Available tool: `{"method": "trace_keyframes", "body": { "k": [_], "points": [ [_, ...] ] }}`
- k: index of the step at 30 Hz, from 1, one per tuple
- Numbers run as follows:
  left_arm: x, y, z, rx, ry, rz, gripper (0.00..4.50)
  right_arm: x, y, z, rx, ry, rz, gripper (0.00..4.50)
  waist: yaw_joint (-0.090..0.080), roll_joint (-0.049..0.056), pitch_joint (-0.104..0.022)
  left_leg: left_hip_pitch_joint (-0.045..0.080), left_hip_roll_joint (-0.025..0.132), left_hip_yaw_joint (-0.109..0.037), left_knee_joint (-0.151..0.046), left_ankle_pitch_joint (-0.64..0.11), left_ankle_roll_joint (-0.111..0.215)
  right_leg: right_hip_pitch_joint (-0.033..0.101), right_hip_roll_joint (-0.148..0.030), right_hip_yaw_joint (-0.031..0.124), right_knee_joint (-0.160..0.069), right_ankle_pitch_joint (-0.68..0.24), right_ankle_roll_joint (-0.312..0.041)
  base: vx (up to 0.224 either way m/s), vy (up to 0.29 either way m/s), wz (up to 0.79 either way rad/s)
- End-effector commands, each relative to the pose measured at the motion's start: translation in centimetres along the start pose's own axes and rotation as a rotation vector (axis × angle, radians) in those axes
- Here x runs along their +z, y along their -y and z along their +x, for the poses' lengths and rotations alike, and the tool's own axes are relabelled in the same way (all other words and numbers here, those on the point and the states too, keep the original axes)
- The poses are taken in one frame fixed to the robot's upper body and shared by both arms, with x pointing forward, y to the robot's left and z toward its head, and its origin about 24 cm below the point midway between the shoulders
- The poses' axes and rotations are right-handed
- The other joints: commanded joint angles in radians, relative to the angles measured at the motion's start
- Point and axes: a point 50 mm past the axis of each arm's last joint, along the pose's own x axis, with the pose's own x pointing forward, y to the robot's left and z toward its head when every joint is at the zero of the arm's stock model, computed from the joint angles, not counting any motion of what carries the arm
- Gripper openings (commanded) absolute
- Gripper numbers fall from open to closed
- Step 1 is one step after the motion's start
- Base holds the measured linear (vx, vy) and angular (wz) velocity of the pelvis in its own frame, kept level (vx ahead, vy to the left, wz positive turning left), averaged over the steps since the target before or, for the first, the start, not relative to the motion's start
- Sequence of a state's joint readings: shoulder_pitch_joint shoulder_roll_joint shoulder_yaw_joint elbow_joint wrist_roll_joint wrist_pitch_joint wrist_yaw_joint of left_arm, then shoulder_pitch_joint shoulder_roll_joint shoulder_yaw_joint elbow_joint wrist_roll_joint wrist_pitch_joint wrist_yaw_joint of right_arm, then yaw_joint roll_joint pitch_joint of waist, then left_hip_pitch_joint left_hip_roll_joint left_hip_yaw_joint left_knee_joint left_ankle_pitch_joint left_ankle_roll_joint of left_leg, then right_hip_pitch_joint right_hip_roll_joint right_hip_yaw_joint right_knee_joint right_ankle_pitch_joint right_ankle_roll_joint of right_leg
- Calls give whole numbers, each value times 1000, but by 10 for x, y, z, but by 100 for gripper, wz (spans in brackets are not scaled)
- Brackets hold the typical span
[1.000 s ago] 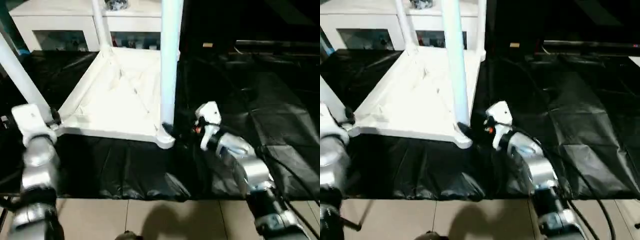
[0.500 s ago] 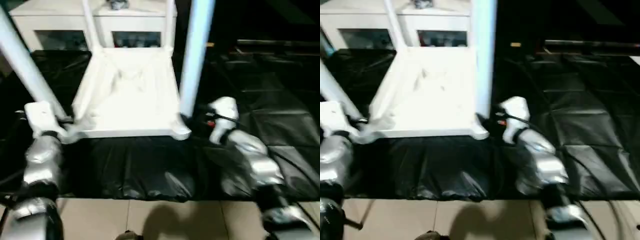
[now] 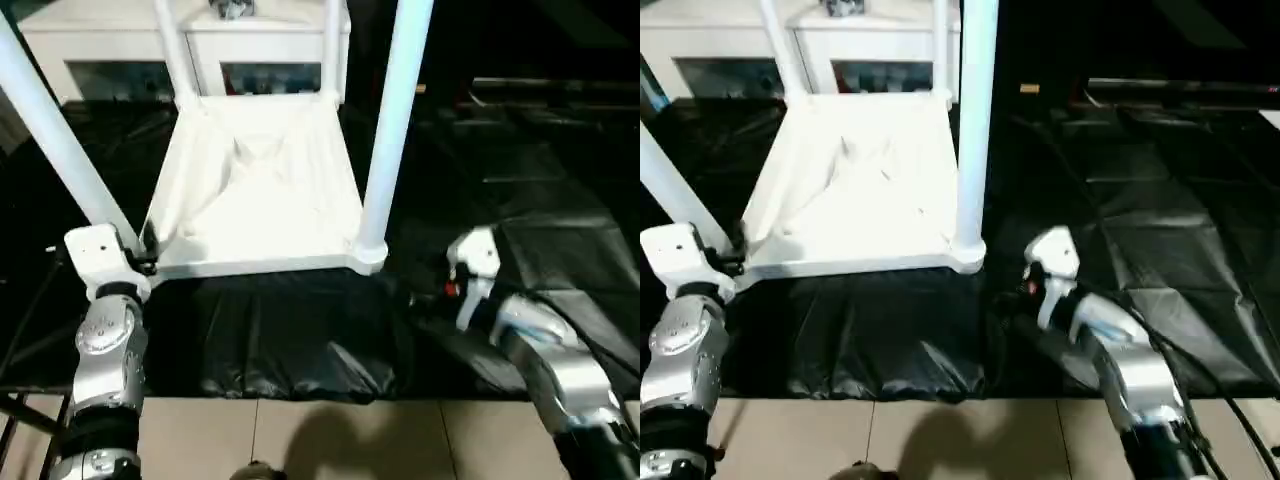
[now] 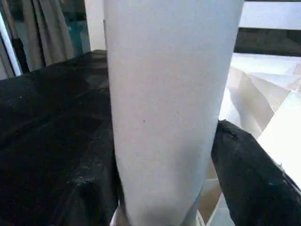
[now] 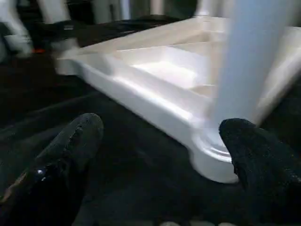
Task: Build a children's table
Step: Flip table
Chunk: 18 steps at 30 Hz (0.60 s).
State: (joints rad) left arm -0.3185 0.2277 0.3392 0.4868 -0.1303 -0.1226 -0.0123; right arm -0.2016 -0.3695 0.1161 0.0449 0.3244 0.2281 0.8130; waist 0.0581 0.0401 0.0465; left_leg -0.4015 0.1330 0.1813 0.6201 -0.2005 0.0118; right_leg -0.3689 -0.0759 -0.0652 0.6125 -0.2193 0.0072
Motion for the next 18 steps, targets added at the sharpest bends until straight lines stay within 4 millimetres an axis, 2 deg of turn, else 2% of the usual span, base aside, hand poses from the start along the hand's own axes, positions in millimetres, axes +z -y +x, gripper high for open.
{"method": "trace_keyframes", "body": {
  "k": [1,2,3,8,9,10,11,13,15,16,18],
  "points": [
    [2,0,1,-1,-9,2,269,4,-3,2,32,3,-6,450,-1,7,-53,30,112,-57,-104,-288,2,21,-96,60,-68,-57,-231,0,0,0],
    [2,0,1,-1,-9,2,269,4,-3,2,32,3,-6,450,-1,7,-53,30,112,-57,-104,-288,2,21,-96,60,-68,-57,-231,0,0,0],
    [2,2,0,-13,-24,17,240,6,-7,11,50,-7,-12,450,0,11,-54,33,111,-57,-104,-292,-11,19,-94,60,-67,-49,-233,0,0,0],
    [-2,8,-4,-30,-50,13,208,3,-12,25,69,-27,-4,450,1,12,-54,32,110,-57,-104,-290,-18,20,-95,60,-64,-31,-238,0,0,0],
    [-4,11,-5,-37,-58,4,208,1,-13,29,71,-35,0,450,-1,1,-55,30,111,-57,-104,-276,-16,22,-96,60,-62,-22,-241,0,0,0],
    [-5,15,-6,-45,-69,-21,208,-2,-15,34,78,-44,12,450,-1,7,-54,29,110,-56,-104,-271,-16,20,-98,60,-62,-26,-247,0,0,0],
    [-6,18,-7,-48,-74,-47,206,-3,-17,36,82,-50,17,450,-1,7,-53,31,111,-55,-104,-275,-18,19,-97,60,-63,-34,-248,0,0,0],
    [-5,25,-9,-62,-81,-102,204,-5,-22,40,101,-57,32,450,3,3,-51,33,114,-53,-104,-283,-21,18,-98,62,-65,-61,-247,0,0,0],
    [-5,29,-11,-69,-94,-154,204,-5,-26,41,111,-57,38,450,6,4,-52,32,113,-55,-106,-279,-25,18,-97,62,-65,-65,-236,0,0,0],
    [-5,32,-12,-67,-103,-192,204,-5,-27,42,113,-58,39,450,6,-5,-51,32,114,-53,-106,-277,-25,18,-97,62,-65,-65,-232,0,0,0],
    [-6,33,-13,-65,-107,-216,204,-5,-28,42,114,-57,40,450,9,-1,-51,31,112,-52,-104,-268,-20,18,-99,63,-68,-71,-225,0,0,0]
  ]
}}
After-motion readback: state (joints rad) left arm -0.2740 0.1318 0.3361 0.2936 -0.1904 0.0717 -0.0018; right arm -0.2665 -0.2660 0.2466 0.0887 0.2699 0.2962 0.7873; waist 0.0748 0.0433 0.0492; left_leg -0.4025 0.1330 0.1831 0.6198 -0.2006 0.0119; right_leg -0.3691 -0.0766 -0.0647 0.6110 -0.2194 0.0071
